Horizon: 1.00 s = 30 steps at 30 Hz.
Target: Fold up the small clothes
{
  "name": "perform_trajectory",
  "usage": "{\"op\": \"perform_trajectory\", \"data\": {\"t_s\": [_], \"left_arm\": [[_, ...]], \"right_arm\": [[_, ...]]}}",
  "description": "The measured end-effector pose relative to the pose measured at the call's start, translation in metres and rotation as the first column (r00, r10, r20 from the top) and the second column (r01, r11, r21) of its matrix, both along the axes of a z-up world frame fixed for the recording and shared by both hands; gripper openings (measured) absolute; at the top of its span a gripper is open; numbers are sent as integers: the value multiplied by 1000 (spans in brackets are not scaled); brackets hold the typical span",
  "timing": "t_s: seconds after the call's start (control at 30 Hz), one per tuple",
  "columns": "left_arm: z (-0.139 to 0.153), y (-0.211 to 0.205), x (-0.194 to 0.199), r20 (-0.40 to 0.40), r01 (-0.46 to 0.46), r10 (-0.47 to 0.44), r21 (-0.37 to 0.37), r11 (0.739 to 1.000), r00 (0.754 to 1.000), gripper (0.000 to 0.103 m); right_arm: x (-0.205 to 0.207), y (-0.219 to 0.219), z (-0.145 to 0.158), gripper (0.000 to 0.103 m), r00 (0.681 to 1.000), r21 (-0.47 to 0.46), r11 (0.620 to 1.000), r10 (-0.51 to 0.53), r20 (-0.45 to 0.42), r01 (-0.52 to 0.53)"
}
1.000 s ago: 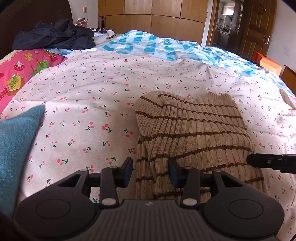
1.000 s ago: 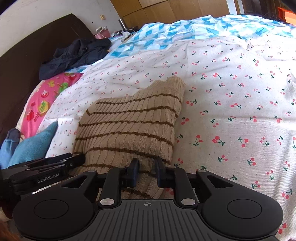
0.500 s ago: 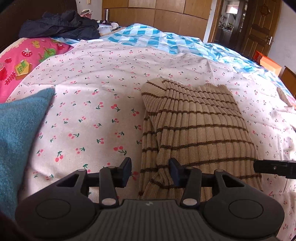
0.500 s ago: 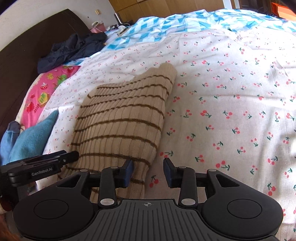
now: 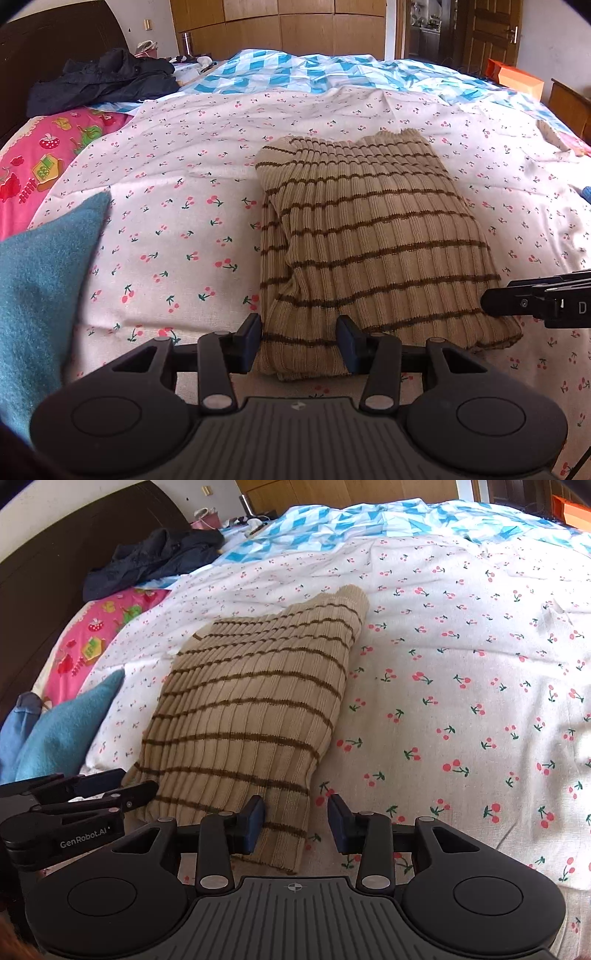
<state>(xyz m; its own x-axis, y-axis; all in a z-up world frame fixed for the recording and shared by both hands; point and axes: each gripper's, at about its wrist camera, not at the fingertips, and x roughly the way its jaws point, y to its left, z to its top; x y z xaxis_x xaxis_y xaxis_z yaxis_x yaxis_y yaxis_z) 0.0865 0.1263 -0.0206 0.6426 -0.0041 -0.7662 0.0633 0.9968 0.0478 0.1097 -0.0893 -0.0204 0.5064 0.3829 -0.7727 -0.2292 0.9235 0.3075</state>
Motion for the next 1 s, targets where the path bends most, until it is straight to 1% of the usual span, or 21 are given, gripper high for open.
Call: {"op": "perform_trajectory", "data": {"t_s": [0.23, 0.43, 0.5, 0.57, 0.7, 0.77, 0.83, 0.9, 0.93, 1.0], "left_arm": [[4, -3, -7, 15, -1, 0, 14, 1000, 1000, 50], [5, -6, -13, 20, 8, -8, 34, 999, 1000, 50], [5, -6, -13, 19, 9, -10, 36, 999, 1000, 51], [6, -6, -14, 22, 11, -12, 43, 999, 1000, 51], [6, -8, -15, 29, 19, -21, 61, 998, 999, 51], [7, -6, -15, 34, 24, -26, 55, 998, 999, 51], [10, -2, -13, 42, 24, -25, 30, 999, 999, 52], [14, 5, -10, 52, 18, -18, -10, 1000, 998, 57], [16, 9, -7, 55, 14, -13, -26, 1000, 998, 58], [18, 14, -2, 60, 10, -8, -40, 999, 998, 60]], "right_arm": [[-12, 1, 10, 39, 999, -13, 1000, 8, 31, -7], [-17, 1, 8, 40, 1000, -11, 1000, 7, 28, -7], [-19, -1, 9, 40, 1000, -10, 1000, 1, 30, -1], [-19, -2, 10, 44, 999, -11, 1000, -2, 33, 2], [-18, -4, 11, 45, 999, -10, 1000, -6, 37, 6], [-17, -5, 11, 47, 999, -7, 1000, -9, 36, 9], [-15, -7, 11, 51, 999, 0, 1000, -12, 34, 13], [-11, -9, 11, 52, 999, 11, 1000, -18, 30, 17], [-9, -10, 11, 53, 999, 18, 1000, -22, 28, 21], [-3, -12, 11, 55, 999, 32, 999, -37, 24, 36]]}}
